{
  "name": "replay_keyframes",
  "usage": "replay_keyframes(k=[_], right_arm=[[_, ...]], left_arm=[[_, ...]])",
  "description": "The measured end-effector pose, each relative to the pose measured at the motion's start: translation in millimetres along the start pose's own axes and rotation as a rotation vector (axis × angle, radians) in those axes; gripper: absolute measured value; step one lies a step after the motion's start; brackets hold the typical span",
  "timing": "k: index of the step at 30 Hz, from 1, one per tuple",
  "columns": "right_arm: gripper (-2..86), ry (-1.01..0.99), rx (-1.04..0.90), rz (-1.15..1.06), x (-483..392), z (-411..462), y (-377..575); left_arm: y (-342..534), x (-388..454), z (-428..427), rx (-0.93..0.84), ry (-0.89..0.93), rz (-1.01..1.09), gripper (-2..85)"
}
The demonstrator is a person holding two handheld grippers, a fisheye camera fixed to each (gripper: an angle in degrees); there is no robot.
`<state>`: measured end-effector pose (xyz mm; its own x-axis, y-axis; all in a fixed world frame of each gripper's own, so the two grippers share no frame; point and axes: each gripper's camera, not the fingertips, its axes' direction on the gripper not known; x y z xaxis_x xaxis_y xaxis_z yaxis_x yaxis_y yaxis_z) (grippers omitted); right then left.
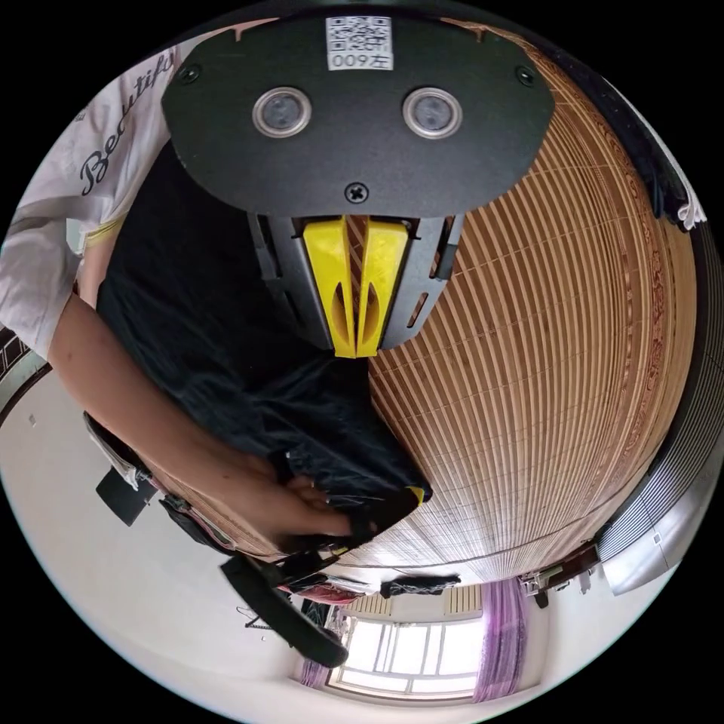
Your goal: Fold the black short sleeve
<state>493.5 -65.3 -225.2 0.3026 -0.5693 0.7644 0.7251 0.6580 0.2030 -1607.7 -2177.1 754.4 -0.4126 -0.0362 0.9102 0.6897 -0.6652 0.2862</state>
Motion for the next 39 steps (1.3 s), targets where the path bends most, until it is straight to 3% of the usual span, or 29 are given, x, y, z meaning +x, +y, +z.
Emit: replay_keyframes(k=[12, 16, 19, 22, 24, 27, 30, 35, 39], right_arm=[[-0.8, -0.092, 0.115, 0.050, 43, -34, -45], [-0.9, -0.119, 0.335, 0.133, 58, -95, -42], [-0.8, -0.144, 0.252, 0.168, 69, -115, -56], [-0.8, -0.153, 0.140, 0.048, 49, -113, -65], [-0.8, -0.017, -0.011, -0.009, 34, -86, -69], [-0.8, 0.032, 0.085, -0.054, 17, -95, -66], [-0.8, 0.077, 0.097, -0.080, 0, -103, -75], [-0.8, 0.035, 0.109, -0.053, 2, -123, -98], [-0.8, -0.032, 0.111, -0.015, 12, -140, -118]], left_arm=[[-43, 23, -11, -0.032, -0.083, 0.056, 0.1], [-60, 10, -19, -0.021, -0.031, 0.028, 0.2], [-73, 4, -26, -0.009, -0.007, 0.019, 0.3], [-83, -18, -37, 0.013, 0.062, -0.048, 0.4], [-85, -40, -48, 0.066, 0.112, -0.118, 0.3], [-94, -77, -69, 0.243, 0.122, -0.281, 0.3], [-158, -98, -65, 0.304, 0.134, -0.323, 0.2], [-325, -116, 12, 0.180, 0.152, -0.226, 0.1], [-361, -112, 69, 0.108, 0.166, -0.232, 0.2]])
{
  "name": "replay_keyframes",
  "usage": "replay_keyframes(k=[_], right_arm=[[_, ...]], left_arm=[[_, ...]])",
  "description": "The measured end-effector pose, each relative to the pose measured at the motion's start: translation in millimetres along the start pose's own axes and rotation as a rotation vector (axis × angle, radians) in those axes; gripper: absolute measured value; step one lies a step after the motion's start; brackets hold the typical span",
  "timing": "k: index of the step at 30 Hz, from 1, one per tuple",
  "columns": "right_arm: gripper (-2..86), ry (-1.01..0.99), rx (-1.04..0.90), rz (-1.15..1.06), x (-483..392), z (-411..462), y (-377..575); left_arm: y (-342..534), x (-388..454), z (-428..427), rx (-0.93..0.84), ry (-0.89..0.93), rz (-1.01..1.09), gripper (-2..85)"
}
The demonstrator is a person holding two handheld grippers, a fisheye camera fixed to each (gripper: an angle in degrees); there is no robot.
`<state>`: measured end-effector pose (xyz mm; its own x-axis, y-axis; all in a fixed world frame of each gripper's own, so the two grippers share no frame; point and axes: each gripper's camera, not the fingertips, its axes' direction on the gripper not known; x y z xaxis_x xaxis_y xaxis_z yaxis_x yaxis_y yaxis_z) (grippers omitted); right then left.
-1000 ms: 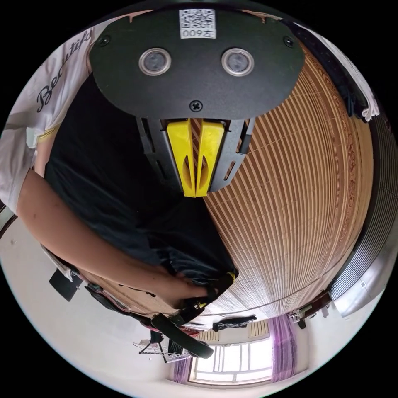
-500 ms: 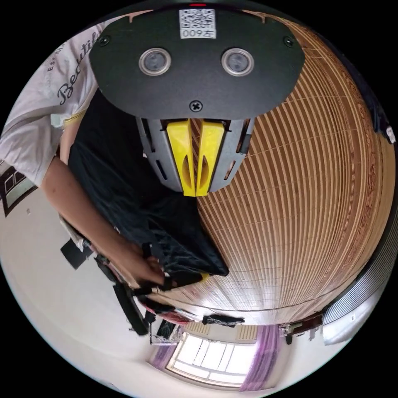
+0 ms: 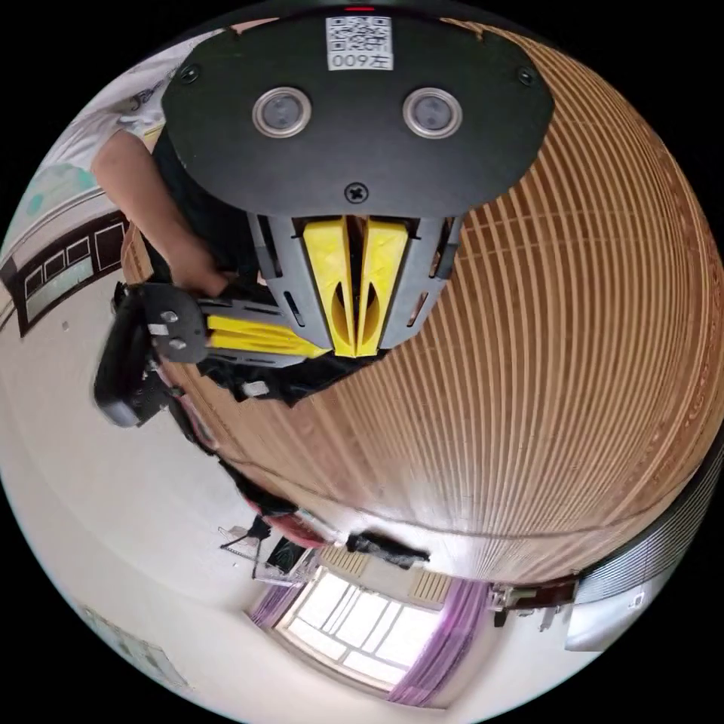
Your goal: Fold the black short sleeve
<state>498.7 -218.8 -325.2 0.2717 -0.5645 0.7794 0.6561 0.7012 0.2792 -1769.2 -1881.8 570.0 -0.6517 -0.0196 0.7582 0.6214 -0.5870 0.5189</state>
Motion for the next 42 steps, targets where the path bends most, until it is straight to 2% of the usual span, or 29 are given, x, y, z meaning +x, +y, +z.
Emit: replay_keyframes(k=[1, 9, 15, 17, 20, 21, 23, 25, 30, 35, 37, 40, 42], right_arm=[[-0.8, -0.024, -0.003, 0.018, 5, -4, -7], [-0.8, -0.105, -0.001, 0.187, 33, -49, -42], [-0.8, 0.118, -0.038, 0.254, 59, -115, -57], [-0.9, -0.075, 0.024, 0.259, 62, -137, -67], [-0.9, -0.382, 0.037, 0.236, 58, -127, -86], [-0.9, -0.394, 0.017, 0.235, 56, -120, -90], [-0.9, -0.338, -0.095, 0.226, 51, -96, -101], [-0.9, -0.373, -0.083, 0.268, 58, -104, -104], [-0.9, -0.286, -0.156, 0.326, 70, -133, -111], [-0.8, -0.005, -0.252, 0.309, 39, -162, -132], [-0.8, -0.017, -0.185, 0.263, 19, -170, -145], [-0.8, -0.153, -0.040, 0.226, -6, -170, -163], [-0.8, -0.188, -0.077, 0.198, -19, -152, -173]], left_arm=[[-4, 1, 15, -0.043, 0.010, 0.003, 0.3], [-34, 40, 45, -0.045, -0.123, 0.094, 0.1], [-42, 68, 70, -0.050, -0.193, 0.152, 0.1], [-45, 76, 80, -0.050, -0.208, 0.162, 0.0], [-49, 82, 92, -0.052, -0.216, 0.165, 0.0], [-50, 84, 94, -0.052, -0.217, 0.166, 0.0], [-52, 89, 103, -0.055, -0.234, 0.166, 0.0], [-55, 94, 108, -0.063, -0.255, 0.159, -0.1], [-63, 115, 124, -0.115, -0.349, 0.158, -0.1], [-71, 137, 142, -0.129, -0.427, 0.194, 0.1], [-73, 135, 143, -0.122, -0.412, 0.190, 0.1], [-77, 128, 141, -0.100, -0.365, 0.186, 0.1], [-79, 126, 140, -0.091, -0.350, 0.194, 0.1]])
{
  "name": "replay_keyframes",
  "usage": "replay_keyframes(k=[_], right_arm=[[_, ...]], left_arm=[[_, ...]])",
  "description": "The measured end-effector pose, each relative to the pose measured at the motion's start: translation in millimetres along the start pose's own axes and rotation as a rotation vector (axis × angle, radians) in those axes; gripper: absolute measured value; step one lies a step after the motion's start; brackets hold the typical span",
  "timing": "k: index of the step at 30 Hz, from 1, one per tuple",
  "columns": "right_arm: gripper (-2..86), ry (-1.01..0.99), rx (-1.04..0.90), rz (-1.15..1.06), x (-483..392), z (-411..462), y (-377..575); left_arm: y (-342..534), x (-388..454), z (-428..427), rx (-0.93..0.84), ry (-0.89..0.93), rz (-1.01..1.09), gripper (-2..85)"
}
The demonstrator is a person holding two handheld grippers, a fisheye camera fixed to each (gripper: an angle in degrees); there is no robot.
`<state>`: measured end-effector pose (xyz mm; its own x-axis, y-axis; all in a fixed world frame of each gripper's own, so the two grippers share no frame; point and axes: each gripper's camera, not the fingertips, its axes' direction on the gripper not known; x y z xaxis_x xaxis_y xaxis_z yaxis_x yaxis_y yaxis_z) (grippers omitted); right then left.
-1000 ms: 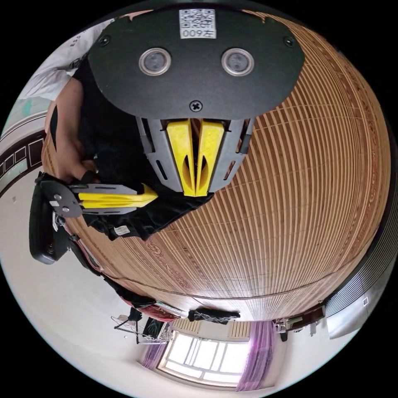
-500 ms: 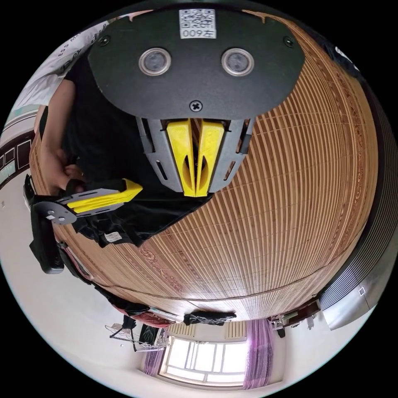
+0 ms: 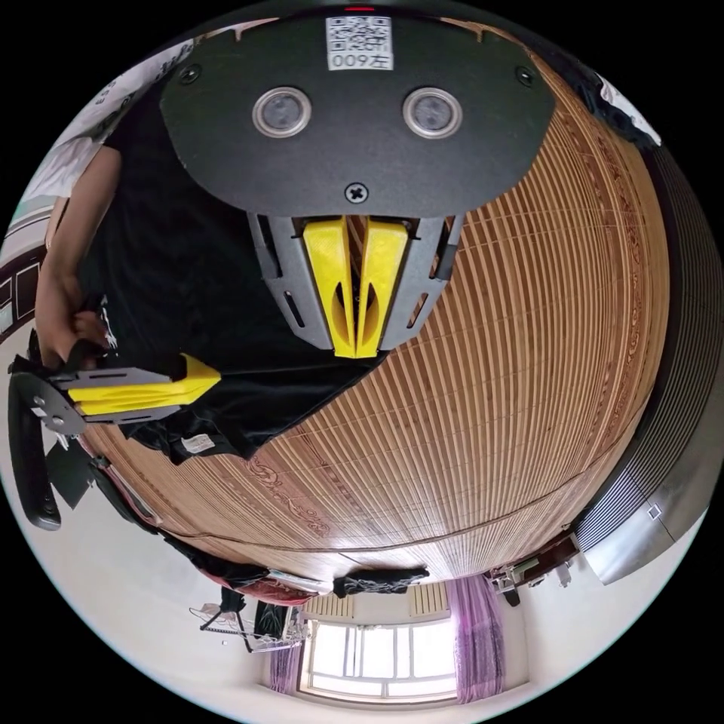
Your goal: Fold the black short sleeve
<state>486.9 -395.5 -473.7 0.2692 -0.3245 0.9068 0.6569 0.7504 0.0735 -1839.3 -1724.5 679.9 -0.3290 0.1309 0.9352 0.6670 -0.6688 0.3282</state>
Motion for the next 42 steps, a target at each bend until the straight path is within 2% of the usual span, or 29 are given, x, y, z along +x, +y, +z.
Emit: replay_keyframes(k=[2, 4, 6, 8, 9, 12, 14, 16, 18, 20, 21, 24, 27, 28, 29, 35, 38, 42], right_arm=[[-0.8, 0.081, -0.154, -0.035, -8, 34, -7], [-0.8, 0.073, -0.135, 0.039, -4, 26, -8], [-0.8, 0.191, -0.185, 0.049, -12, 20, -11], [-0.8, 0.397, -0.211, 0.007, -38, 13, -11], [-0.8, 0.419, -0.202, -0.017, -45, 12, -11], [-0.8, 0.195, -0.091, -0.118, -75, 5, -18], [-0.8, -0.108, -0.096, -0.167, -84, 15, -26], [-0.8, -0.220, -0.129, -0.184, -86, 28, -32], [-0.8, -0.215, -0.164, -0.189, -86, 44, -35], [-0.8, -0.150, -0.238, -0.191, -82, 67, -38], [-0.8, -0.162, -0.232, -0.188, -80, 68, -39], [-0.8, -0.201, -0.216, -0.150, -63, 67, -43], [-0.9, -0.202, -0.201, -0.131, -48, 65, -46], [-0.9, -0.179, -0.200, -0.127, -41, 64, -46], [-0.8, -0.169, -0.188, -0.117, -31, 60, -46], [-0.8, 0.061, -0.058, 0.106, 56, 24, -31], [-0.7, 0.114, 0.012, 0.146, 78, 9, -21], [-0.3, 0.004, 0.083, 0.161, 92, -5, -13]], left_arm=[[-4, -1, -2, 0.005, 0.003, 0.008, 0.0], [-9, 1, -3, 0.010, -0.008, 0.020, 0.1], [-13, 3, -5, 0.014, -0.021, 0.030, 0.1], [-19, 2, -10, 0.013, -0.027, 0.035, 0.2], [-20, 2, -11, 0.013, -0.029, 0.039, 0.2], [-28, -4, -23, 0.016, -0.015, 0.059, 0.3], [-37, -27, -46, -0.024, 0.064, -0.008, 0.2], [-31, -45, -85, 0.072, 0.133, -0.027, 0.1], [-26, -61, -114, 0.075, 0.258, -0.012, 0.1], [-23, -69, -128, -0.048, 0.455, 0.084, 0.1], [-21, -69, -129, -0.074, 0.487, 0.108, 0.1], [-14, -43, -119, -0.231, 0.660, 0.338, 0.0], [-16, -17, -86, -0.438, 0.570, 0.432, 0.0], [-17, -12, -71, -0.505, 0.515, 0.431, 0.0], [-24, -20, -67, -0.526, 0.550, 0.367, 0.0], [-40, -29, -76, -0.522, 0.547, 0.344, -0.1], [-49, -27, -78, -0.528, 0.532, 0.353, -0.1], [-57, -32, -76, -0.532, 0.548, 0.336, -0.1]])
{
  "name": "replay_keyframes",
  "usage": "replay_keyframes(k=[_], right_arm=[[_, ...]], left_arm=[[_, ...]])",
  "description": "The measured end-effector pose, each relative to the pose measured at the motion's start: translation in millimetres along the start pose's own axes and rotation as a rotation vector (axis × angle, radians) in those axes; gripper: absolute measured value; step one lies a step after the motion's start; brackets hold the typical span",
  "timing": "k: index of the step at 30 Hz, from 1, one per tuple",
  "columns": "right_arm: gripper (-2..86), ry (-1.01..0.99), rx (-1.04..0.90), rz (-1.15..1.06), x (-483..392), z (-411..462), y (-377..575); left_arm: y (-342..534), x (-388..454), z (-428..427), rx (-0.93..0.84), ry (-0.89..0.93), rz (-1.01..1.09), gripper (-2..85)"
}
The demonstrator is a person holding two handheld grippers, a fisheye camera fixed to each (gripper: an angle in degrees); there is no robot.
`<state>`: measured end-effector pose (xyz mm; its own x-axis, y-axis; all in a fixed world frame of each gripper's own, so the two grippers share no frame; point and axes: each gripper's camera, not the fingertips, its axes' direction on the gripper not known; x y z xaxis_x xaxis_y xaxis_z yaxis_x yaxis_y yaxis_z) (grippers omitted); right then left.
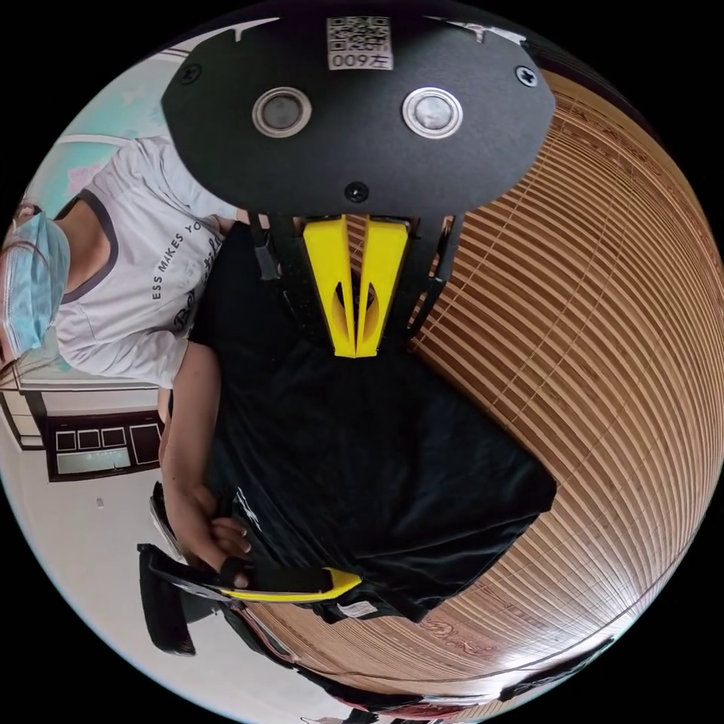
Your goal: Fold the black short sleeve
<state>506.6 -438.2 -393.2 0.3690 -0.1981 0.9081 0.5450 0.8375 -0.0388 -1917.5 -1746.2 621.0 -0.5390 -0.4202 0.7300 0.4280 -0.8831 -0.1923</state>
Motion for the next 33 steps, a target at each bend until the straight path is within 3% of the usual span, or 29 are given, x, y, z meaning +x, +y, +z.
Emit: replay_keyframes(k=[8, 15, 28, 30, 33], right_arm=[[-0.4, 0.014, -0.121, -0.008, 37, 62, 10], [-0.8, 0.089, -0.053, -0.082, 50, 75, 35], [-0.9, 0.209, -0.044, -0.106, 122, 145, 117], [-0.8, 0.149, -0.070, -0.180, 117, 144, 134], [-0.8, -0.137, -0.194, -0.474, 82, 153, 176]], left_arm=[[-16, -1, -2, -0.003, -0.013, 0.001, 0.0], [-28, -7, 6, 0.003, 0.003, -0.008, 0.0], [-20, 46, 7, -0.009, -0.219, -0.022, 0.1], [-22, 51, 16, -0.031, -0.213, 0.004, 0.1], [-33, 51, 33, -0.071, -0.224, 0.019, 0.1]])
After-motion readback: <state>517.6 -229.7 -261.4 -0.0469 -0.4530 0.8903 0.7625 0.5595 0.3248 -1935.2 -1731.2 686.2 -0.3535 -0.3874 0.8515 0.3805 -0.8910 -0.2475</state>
